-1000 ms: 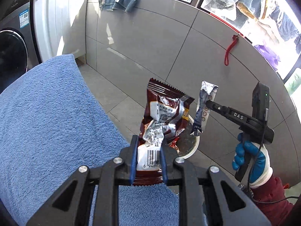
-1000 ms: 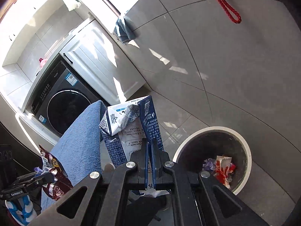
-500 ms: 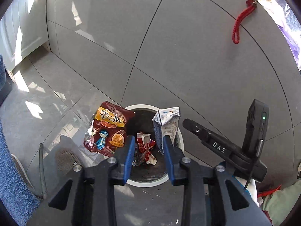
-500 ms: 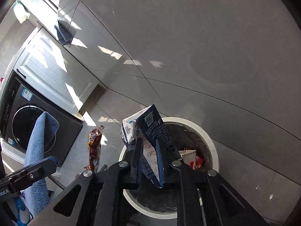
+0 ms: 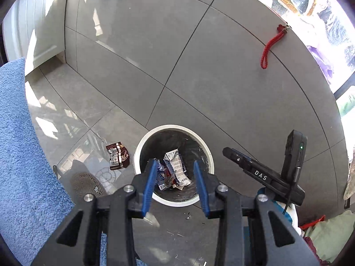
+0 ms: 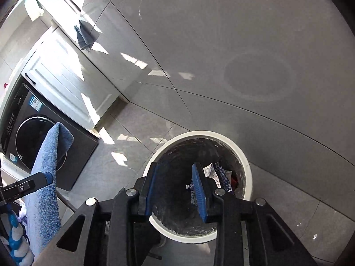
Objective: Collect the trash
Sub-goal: 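Move both open tools back over the purple wrapper and clear bag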
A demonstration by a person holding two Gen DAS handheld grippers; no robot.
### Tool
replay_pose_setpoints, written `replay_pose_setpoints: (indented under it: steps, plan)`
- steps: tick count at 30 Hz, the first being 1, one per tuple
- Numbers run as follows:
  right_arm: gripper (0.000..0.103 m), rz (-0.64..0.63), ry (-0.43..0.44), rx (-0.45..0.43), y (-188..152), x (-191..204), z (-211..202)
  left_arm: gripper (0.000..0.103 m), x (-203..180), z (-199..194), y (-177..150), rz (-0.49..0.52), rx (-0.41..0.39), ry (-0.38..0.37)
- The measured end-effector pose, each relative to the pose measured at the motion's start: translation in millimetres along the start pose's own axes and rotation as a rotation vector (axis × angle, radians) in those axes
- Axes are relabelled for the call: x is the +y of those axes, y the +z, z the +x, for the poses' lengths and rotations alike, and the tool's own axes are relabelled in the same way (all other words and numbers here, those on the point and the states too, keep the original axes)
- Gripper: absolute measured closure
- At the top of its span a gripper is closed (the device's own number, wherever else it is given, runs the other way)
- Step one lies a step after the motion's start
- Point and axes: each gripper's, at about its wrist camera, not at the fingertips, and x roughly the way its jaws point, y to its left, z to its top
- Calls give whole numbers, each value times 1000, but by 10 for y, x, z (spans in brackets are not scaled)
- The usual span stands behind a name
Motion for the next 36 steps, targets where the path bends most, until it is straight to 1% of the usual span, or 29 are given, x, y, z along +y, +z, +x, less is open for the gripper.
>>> replay_pose_setpoints:
  steps: [2, 6, 7, 8, 9, 11, 15, 16, 18, 24, 26, 30, 32, 36]
  plan:
    - [74, -32, 9, -2, -37, 98, -44, 70, 62, -222, -58, 3, -27, 35]
    - [74, -98, 27, 2, -83, 323, -126, 69, 222, -673, -237, -30, -83, 87]
    - [71, -115, 32, 0, -90, 391, -164, 65, 252, -773, -289, -37, -97, 105]
    - [66, -133, 38, -4, -91, 463, -215, 55, 282, -882, -346, -44, -113, 132]
    - [65, -150, 44, -10, -90, 536, -264, 51, 306, -996, -411, -46, -137, 158]
    - [64, -192, 62, -22, -104, 708, -379, 51, 351, -1199, -550, -44, -174, 212]
    - [60, -289, 105, -36, -152, 1122, -607, 51, 465, -1608, -844, -80, -230, 316]
    - [58, -318, 118, -40, -182, 1242, -665, 51, 493, -1709, -918, -89, -244, 353]
    - [55, -370, 144, -41, -235, 1483, -754, 51, 585, -1891, -1083, -119, -276, 401]
    - [54, -517, 220, -34, -518, 2252, -935, 51, 852, -2492, -1558, -195, -342, 556]
    - [52, -561, 242, -30, -646, 2496, -973, 51, 916, -2674, -1680, -216, -366, 608]
    - [50, -650, 272, -27, -904, 2948, -1030, 51, 1014, -3039, -1936, -253, -437, 696]
    - [50, -688, 293, -24, -1050, 3123, -1071, 51, 1051, -3166, -2031, -266, -458, 729]
    - [49, -762, 317, -16, -1301, 3451, -1134, 51, 1127, -3349, -2240, -293, -484, 761]
